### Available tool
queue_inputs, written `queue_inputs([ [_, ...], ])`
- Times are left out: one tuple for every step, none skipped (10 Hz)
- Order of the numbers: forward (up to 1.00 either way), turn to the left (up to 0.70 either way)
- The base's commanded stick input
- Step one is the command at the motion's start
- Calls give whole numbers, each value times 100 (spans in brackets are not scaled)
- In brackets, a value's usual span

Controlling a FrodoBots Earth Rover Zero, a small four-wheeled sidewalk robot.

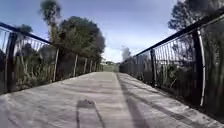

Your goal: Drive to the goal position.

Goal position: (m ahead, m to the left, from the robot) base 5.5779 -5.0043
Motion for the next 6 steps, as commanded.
queue_inputs([
  [100, 0],
  [100, 0],
  [100, 0],
  [100, 0],
  [100, 0],
  [100, 0],
])
